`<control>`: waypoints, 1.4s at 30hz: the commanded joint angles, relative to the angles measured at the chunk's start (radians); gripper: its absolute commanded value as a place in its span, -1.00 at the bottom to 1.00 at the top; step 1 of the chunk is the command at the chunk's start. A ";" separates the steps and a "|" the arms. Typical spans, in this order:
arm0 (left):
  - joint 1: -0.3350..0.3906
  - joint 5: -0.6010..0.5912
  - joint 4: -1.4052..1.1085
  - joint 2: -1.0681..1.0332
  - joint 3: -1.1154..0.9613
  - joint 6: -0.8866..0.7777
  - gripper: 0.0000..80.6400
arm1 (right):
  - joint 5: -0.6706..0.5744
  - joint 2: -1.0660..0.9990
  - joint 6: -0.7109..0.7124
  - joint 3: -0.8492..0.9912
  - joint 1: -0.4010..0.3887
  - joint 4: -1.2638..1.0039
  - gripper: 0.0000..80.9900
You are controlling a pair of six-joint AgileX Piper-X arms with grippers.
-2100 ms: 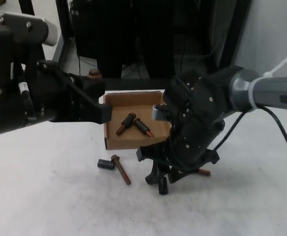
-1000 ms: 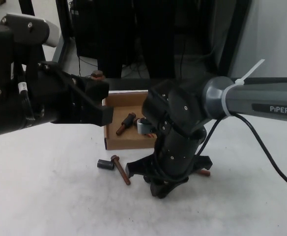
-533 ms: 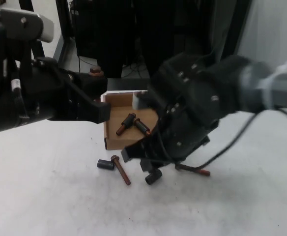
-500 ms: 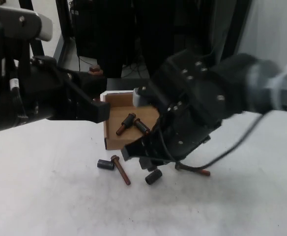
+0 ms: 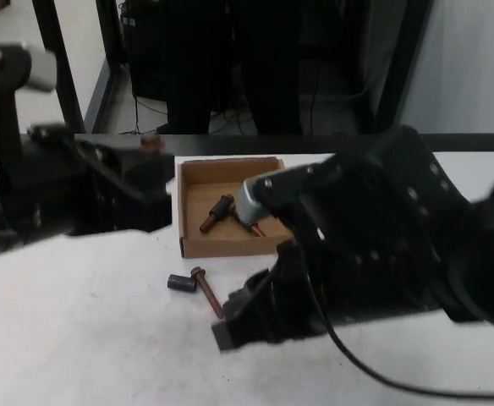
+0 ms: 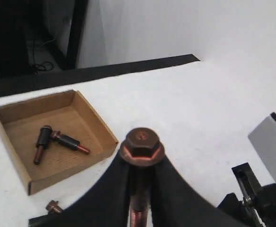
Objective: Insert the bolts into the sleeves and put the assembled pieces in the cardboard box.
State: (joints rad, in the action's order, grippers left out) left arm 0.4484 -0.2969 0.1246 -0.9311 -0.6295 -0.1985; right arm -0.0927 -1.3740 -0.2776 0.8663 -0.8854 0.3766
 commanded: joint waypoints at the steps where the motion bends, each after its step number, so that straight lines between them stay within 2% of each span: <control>1: 0.004 -0.051 -0.070 0.022 0.027 -0.094 -0.98 | 0.030 0.039 -0.009 -0.023 -0.023 -0.031 -0.99; 8: 0.004 -0.154 -0.071 0.025 0.029 -0.166 -0.98 | 0.124 0.165 -0.004 -0.121 -0.103 -0.065 -0.99; 14: 0.004 -0.231 -0.071 0.025 0.029 -0.227 -0.98 | 0.183 0.240 0.001 -0.174 -0.124 -0.083 -0.99; 32: 0.004 -0.350 -0.071 0.025 0.029 -0.261 -0.98 | 0.177 0.254 0.099 -0.181 -0.171 -0.173 -0.99; 42: 0.004 -0.363 -0.069 0.025 0.029 -0.273 -0.98 | 0.185 0.254 0.157 -0.181 -0.171 -0.196 -0.99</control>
State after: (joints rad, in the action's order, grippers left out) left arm 0.4484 -0.6495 0.0740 -0.9174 -0.5970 -0.4679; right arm 0.0843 -1.1356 -0.1341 0.6853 -1.0541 0.2086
